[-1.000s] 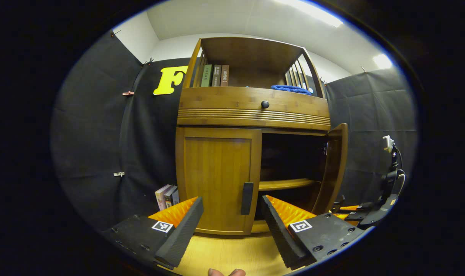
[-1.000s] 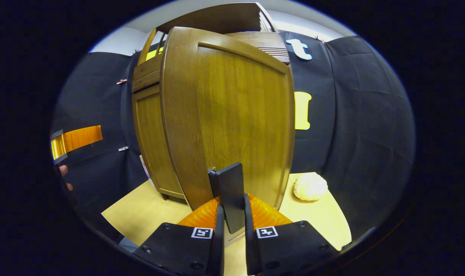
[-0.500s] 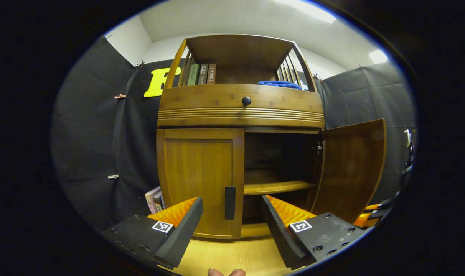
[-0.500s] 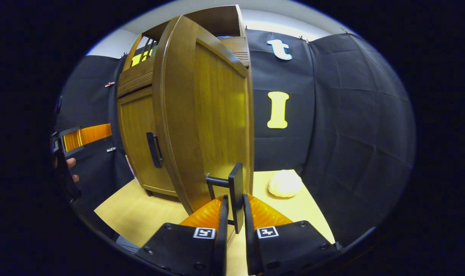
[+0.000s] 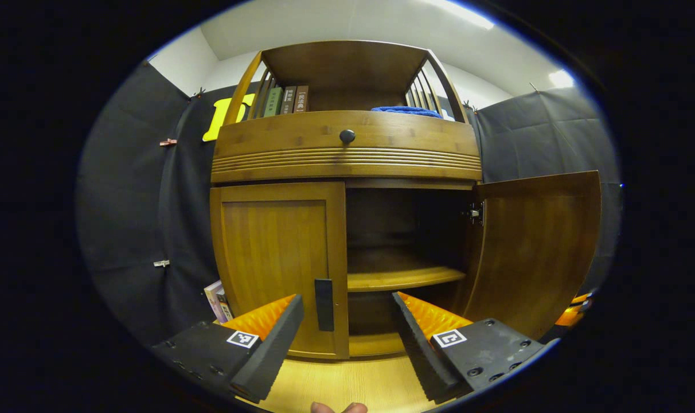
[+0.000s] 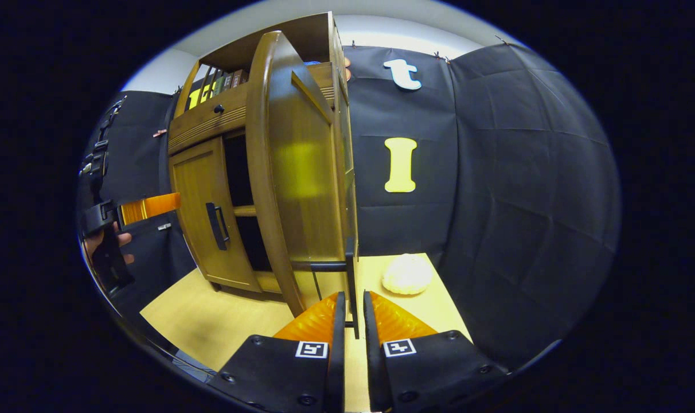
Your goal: Open the right door of the double-door shoe cabinet with the right hand, and open the left door with the left hand.
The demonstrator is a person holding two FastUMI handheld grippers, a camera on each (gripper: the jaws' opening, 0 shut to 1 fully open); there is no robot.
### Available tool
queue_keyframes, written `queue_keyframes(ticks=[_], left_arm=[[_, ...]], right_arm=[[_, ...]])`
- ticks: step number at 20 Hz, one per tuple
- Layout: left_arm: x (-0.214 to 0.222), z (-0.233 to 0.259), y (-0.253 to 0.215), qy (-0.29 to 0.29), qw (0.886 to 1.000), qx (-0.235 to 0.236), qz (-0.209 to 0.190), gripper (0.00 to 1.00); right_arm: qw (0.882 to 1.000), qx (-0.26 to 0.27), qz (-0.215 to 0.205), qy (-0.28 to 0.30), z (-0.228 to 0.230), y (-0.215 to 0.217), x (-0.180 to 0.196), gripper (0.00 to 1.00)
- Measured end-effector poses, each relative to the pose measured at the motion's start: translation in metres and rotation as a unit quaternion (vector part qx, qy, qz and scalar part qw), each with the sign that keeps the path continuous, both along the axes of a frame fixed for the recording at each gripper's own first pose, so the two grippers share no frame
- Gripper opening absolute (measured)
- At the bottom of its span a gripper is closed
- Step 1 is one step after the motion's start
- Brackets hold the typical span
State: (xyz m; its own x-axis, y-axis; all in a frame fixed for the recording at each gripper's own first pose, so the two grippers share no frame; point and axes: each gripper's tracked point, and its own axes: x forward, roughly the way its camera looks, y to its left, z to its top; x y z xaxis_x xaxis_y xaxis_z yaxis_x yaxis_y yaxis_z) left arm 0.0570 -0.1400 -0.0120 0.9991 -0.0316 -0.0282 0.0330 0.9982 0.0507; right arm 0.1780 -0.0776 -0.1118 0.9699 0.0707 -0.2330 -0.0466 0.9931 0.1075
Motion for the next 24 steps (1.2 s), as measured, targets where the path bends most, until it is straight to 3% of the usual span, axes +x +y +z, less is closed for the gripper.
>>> queue_keyframes(ticks=[5,11,12,15,18,24], left_arm=[[0.012,-0.003,-0.005,0.004,1.000,0.005,-0.002,0.92],[0.028,-0.012,0.001,0.017,1.000,0.003,0.000,0.94],[0.033,-0.015,0.004,0.021,1.000,0.003,0.002,0.94],[0.049,-0.023,0.011,0.029,1.000,0.003,0.000,0.92],[0.070,-0.027,0.021,0.030,0.999,0.005,0.009,0.95],[0.120,-0.048,0.039,0.050,0.998,0.011,0.030,0.95]], right_arm=[[1.000,0.013,0.000,-0.009,0.006,-0.016,0.004,0.21],[0.999,-0.005,-0.025,-0.019,0.013,-0.034,0.002,0.32],[0.998,-0.015,-0.045,-0.030,0.018,-0.046,0.000,0.39],[0.993,-0.038,-0.091,-0.062,0.025,-0.074,-0.004,1.00],[0.990,-0.056,-0.114,-0.057,0.022,-0.093,-0.012,0.95],[0.983,-0.024,-0.170,-0.062,0.040,-0.134,-0.032,0.98]])
